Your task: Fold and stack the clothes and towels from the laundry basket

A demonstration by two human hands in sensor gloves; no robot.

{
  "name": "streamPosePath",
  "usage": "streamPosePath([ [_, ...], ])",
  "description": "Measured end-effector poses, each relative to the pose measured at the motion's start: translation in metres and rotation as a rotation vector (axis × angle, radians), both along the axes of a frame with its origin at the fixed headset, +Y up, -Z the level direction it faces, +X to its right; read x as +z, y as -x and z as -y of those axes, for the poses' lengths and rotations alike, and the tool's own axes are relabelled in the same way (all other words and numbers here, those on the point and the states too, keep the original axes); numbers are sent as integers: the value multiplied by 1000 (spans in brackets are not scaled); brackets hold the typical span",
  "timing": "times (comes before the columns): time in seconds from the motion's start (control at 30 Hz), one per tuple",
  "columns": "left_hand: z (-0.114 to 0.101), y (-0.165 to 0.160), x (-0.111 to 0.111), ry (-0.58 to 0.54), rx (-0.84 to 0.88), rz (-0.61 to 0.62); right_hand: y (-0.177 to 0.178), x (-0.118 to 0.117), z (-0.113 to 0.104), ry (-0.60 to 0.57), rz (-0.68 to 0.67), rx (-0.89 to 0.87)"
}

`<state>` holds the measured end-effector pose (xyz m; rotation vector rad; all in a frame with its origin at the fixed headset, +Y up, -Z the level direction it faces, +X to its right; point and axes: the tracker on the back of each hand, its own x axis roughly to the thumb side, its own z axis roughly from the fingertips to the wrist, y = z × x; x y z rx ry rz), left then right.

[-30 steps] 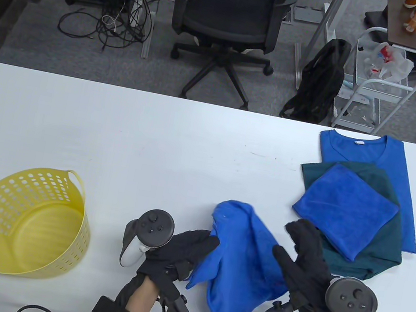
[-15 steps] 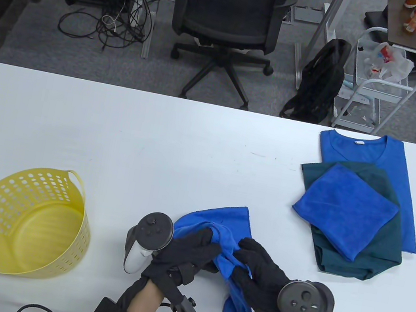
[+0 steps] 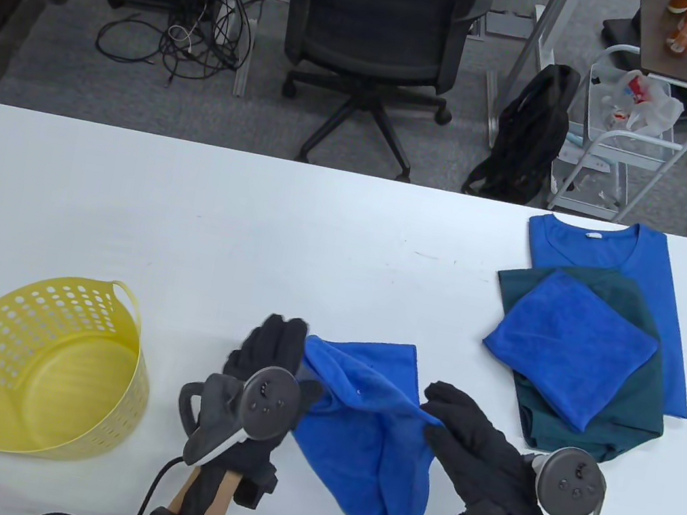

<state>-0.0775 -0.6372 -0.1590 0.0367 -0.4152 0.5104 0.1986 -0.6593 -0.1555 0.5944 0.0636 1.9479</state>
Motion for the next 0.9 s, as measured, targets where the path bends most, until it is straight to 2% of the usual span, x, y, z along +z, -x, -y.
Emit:
streamPosePath([
  [0.07,-4,-24,12,20,133,221,11,6,0,-28,-43,68],
  [0.1,-3,-33,15,22,145,271,14,8,0,-44,-48,75],
  [0.13,-2,-37,16,19,116,272,16,9,0,-48,-50,71],
  [0.2,5,-40,16,-16,53,167,19,12,1,-41,-28,45],
  [0.3,8,-30,12,-58,131,-15,17,13,3,-13,-9,71],
  [0.4,5,-12,8,-10,256,-41,16,9,10,1,-7,94],
  [0.47,3,-2,7,11,346,-71,24,7,21,54,-78,205],
  [0.53,-1,7,6,8,376,-77,40,7,41,152,-162,386],
  [0.6,-3,13,6,14,391,-91,53,10,58,164,-161,488],
  [0.67,-3,17,6,9,394,-136,65,16,67,97,-106,570],
  [0.73,-1,20,6,9,365,-208,75,26,69,-42,-36,699],
  [0.83,0,22,5,9,311,-267,84,38,68,-188,37,802],
  [0.9,0,25,4,-1,299,-310,88,38,72,-163,30,916],
])
